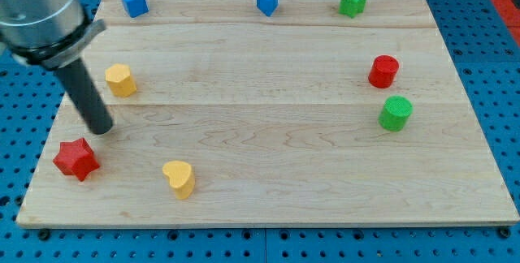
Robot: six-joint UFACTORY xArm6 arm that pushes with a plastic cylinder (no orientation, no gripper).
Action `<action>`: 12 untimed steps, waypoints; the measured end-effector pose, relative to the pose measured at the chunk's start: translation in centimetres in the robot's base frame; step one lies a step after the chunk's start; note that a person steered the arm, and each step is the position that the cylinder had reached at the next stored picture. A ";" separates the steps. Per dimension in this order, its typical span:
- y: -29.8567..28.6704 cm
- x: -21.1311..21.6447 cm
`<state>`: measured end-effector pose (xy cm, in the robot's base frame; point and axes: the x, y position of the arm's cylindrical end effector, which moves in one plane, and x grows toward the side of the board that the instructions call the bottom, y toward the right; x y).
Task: Point at the red circle
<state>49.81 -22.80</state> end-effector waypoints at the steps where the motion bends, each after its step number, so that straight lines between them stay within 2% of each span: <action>1: -0.3 4.0; 5: -0.3 -2.8; 11: -0.3 -3.6; 12: 0.3 -1.0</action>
<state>48.84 -22.48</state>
